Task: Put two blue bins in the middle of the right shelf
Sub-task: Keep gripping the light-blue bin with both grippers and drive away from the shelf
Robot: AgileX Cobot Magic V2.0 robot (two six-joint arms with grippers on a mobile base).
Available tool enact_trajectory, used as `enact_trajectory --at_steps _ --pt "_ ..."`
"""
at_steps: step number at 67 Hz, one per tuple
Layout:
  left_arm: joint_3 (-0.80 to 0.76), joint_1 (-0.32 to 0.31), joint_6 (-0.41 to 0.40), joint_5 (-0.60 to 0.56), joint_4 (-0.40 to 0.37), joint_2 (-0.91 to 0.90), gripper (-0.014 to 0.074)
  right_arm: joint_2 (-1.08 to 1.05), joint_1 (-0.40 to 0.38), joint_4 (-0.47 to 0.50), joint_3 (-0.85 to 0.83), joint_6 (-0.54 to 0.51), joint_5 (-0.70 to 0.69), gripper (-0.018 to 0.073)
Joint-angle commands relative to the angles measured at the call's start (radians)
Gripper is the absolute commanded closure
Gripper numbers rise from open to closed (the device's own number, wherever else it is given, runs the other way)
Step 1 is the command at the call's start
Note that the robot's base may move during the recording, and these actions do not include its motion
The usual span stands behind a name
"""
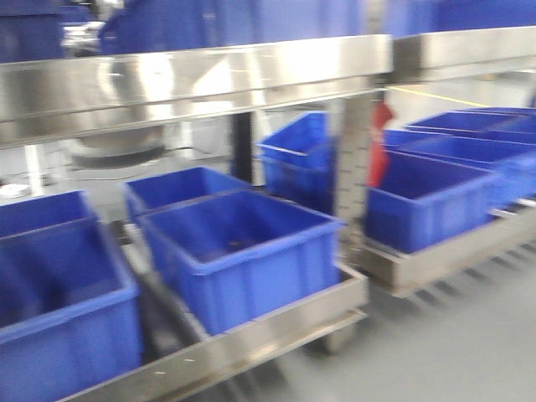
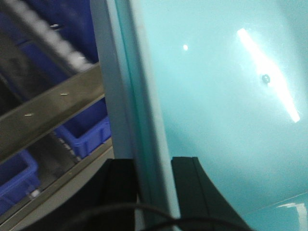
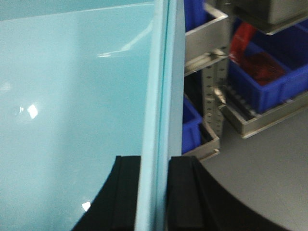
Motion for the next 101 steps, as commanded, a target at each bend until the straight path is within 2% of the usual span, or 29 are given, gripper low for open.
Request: enact_trajectory --at_steps 1,101 --pt "-0.018 -0.023 0.020 -0.065 -0.193 -0.022 0.0707 -0.020 0.018 0.109 -0.019 -0.015 -0.128 0.0721" --pt "-0.018 -0.023 0.020 -0.065 -0.193 -0.022 0.0707 -0.020 0.018 0.109 -0.019 -0.015 -0.128 0.0721"
